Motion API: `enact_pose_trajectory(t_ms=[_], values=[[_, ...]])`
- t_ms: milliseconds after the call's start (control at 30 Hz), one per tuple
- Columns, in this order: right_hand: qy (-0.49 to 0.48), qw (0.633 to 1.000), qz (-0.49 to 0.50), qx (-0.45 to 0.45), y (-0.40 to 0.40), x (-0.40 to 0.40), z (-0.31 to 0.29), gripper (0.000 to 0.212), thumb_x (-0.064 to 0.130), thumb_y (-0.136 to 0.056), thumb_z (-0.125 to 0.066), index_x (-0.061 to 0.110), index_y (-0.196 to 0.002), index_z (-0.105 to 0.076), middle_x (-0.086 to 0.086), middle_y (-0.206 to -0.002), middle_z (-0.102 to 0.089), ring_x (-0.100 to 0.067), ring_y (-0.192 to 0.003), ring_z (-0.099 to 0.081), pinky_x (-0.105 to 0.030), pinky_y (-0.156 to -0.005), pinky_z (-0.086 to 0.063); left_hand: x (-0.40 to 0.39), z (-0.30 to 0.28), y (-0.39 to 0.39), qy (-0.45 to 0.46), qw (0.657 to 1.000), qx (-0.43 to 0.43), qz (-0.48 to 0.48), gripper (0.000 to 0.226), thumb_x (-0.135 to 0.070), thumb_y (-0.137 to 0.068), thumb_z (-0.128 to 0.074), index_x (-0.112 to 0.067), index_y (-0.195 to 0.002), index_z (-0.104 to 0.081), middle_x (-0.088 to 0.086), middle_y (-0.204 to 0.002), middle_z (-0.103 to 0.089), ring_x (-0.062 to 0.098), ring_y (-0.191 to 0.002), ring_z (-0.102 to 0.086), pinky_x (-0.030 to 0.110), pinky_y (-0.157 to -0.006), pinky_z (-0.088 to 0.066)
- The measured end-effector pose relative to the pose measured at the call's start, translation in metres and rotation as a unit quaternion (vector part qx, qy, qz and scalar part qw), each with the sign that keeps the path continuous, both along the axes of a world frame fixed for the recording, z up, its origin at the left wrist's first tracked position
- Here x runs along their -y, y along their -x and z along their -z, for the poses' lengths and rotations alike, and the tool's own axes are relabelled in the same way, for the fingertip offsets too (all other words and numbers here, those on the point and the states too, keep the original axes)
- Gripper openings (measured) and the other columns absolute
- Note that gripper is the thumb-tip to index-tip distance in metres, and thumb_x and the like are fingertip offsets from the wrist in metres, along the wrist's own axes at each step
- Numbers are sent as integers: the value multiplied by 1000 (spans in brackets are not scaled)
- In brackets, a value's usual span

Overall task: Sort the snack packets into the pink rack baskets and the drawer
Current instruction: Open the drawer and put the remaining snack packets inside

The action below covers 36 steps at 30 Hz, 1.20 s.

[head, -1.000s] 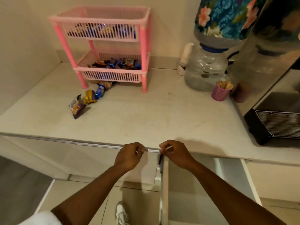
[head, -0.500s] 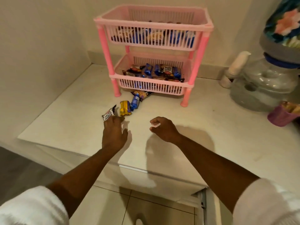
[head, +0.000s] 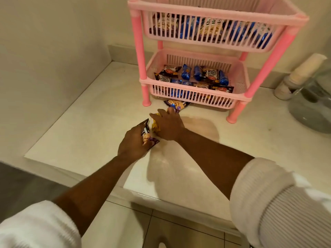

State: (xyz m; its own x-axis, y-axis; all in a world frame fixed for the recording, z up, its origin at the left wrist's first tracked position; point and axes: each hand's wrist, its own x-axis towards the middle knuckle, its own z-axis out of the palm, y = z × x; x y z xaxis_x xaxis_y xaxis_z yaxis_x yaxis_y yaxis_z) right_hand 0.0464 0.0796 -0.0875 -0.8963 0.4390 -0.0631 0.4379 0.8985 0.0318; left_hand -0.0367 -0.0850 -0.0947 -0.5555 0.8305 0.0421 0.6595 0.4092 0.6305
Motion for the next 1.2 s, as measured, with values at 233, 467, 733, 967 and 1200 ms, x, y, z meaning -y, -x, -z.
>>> enact_pose_trajectory(t_ms=[233,467,733,967,1200], values=[[-17,999,-22,-34,-8,16,6,62,43,-86,-72,35,-143,-48,-4,-140,-52,-32,-128,-45,-41,-99,-47,12,8,6,43,999,13,-4,86,-66,-65,-76,-44,-140,-41,-6,-110,-65,19,-101,-61,41,-86,-54],[115,988,23,-100,-55,36,19,62,38,-83,-77,35,-138,-50,-7,-134,-48,-26,-118,-54,-39,-84,-57,27,13,-18,64,997,-45,-27,53,-36,-75,-80,-35,-125,-62,3,-108,-52,25,-106,-51,31,-82,-47],[299,904,78,-294,-158,56,21,56,39,-82,-81,41,-133,-58,-4,-130,-41,-20,-100,-60,-28,-82,-54,34,-1,-106,-7,998,-62,33,44,-28,-73,-82,-35,-114,-67,-7,-102,-50,16,-97,-47,24,-72,-40],[606,620,208,-453,-288,70,3,50,-14,-82,-66,24,-114,-59,-12,-130,-54,-28,-99,-64,-41,-78,-60,16,-15,-216,-43,993,-13,106,45,-30,-72,-84,-35,-113,-67,-11,-103,-50,12,-98,-48,15,-73,-37],[658,426,306,-540,-431,83,-8,26,30,-84,-76,18,-99,-58,-7,-95,-71,-21,-75,-69,-37,-66,-59,4,-26,-346,-69,975,45,209,41,-33,-71,-80,-38,-110,-67,-10,-106,-50,11,-100,-48,22,-81,-45]])
